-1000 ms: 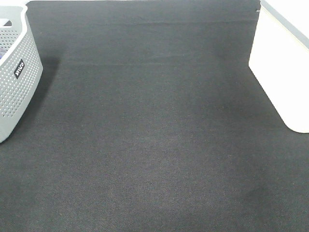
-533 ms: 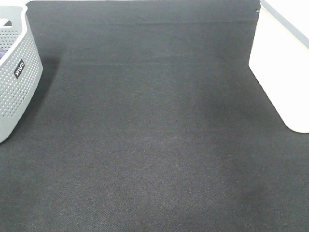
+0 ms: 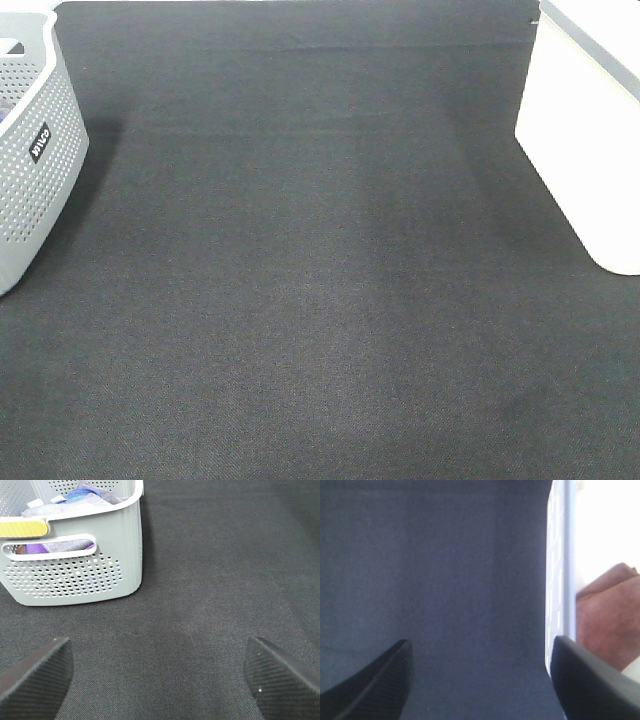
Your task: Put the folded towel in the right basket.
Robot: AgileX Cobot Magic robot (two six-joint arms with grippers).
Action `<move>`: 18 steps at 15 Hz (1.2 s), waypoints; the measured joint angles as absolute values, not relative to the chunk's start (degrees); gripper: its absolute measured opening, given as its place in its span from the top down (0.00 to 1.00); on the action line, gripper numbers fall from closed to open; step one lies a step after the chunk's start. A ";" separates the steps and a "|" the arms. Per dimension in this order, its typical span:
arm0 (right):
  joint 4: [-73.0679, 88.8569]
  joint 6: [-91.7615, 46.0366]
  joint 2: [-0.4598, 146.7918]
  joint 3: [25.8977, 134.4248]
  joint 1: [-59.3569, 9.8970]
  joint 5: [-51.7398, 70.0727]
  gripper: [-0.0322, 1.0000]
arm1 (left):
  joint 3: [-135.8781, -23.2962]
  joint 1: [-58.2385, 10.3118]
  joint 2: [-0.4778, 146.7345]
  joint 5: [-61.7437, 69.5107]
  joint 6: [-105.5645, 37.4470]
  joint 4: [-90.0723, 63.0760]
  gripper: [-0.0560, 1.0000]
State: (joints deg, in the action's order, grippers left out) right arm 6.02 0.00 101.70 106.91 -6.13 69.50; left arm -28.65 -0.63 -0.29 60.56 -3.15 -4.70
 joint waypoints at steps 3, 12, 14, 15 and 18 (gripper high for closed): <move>5.10 0.63 96.83 100.96 -6.88 69.50 0.28 | -28.65 -0.63 -0.29 60.56 -3.15 -4.70 0.12; 3.09 2.01 60.85 59.30 -6.88 69.44 0.28 | -28.65 -0.63 -0.29 60.56 -3.15 -4.70 0.12; 3.09 2.01 50.88 50.71 -6.88 69.50 0.28 | -28.65 -0.63 -0.29 60.56 -3.15 -4.70 0.12; 3.09 2.01 46.01 47.10 -6.88 69.50 0.28 | -28.65 -0.63 -0.29 60.56 -3.15 -4.70 0.12; 3.09 2.01 34.89 40.74 -6.88 69.61 0.28 | -28.65 -0.63 -0.29 60.56 -3.15 -4.70 0.12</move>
